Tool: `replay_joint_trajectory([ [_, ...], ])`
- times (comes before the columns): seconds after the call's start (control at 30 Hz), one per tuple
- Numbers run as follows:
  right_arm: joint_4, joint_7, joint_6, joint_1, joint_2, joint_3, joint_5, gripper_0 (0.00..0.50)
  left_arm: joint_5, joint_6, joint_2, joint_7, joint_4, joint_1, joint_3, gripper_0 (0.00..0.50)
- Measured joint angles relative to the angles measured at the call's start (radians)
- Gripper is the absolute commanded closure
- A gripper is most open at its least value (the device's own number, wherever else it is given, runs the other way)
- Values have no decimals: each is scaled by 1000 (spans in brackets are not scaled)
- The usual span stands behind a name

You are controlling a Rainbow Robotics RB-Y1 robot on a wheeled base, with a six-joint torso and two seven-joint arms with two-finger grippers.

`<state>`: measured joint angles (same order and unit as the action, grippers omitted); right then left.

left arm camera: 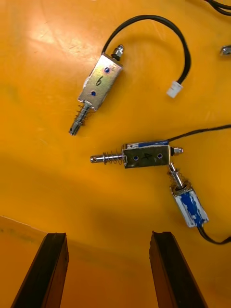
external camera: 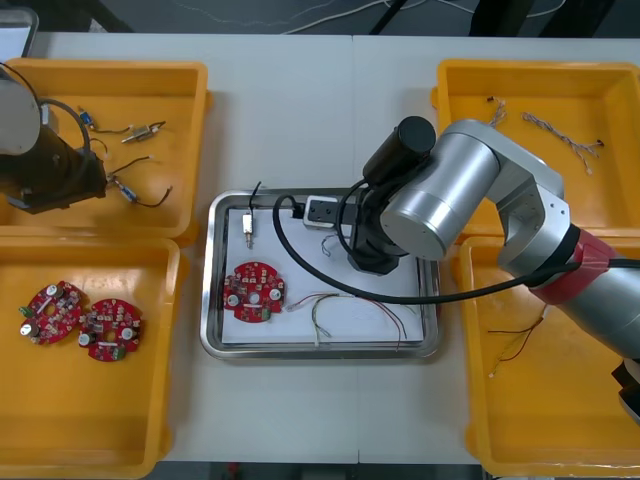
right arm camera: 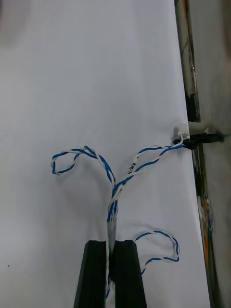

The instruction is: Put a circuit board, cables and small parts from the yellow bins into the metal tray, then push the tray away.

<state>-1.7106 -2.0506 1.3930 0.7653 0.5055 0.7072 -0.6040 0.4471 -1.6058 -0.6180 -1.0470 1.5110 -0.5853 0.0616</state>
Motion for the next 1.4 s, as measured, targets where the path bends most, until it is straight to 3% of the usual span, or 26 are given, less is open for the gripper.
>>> replay_joint_trajectory([
  [0.1, 0, 0, -1, 1, -1, 3, 0, 0, -9, -2, 11, 134, 0, -7, -14, 0],
  [0.23, -1, 0, -1, 2, -1, 3, -4, 0, -16, -8, 20, 241, 0, -19, -30, 0],
  [0.63, -12, 1, 6, 4, -1, 2, -34, 0, -61, -8, 60, 243, -3, -52, -55, 0],
  [1.2, -119, 58, 249, 5, -1, -162, -114, 0, -106, 20, 101, 261, -35, -61, -56, 0],
  [1.4, -144, 214, 299, 5, -1, -210, -129, 0, -121, 40, 113, 263, -70, -70, -56, 0],
])
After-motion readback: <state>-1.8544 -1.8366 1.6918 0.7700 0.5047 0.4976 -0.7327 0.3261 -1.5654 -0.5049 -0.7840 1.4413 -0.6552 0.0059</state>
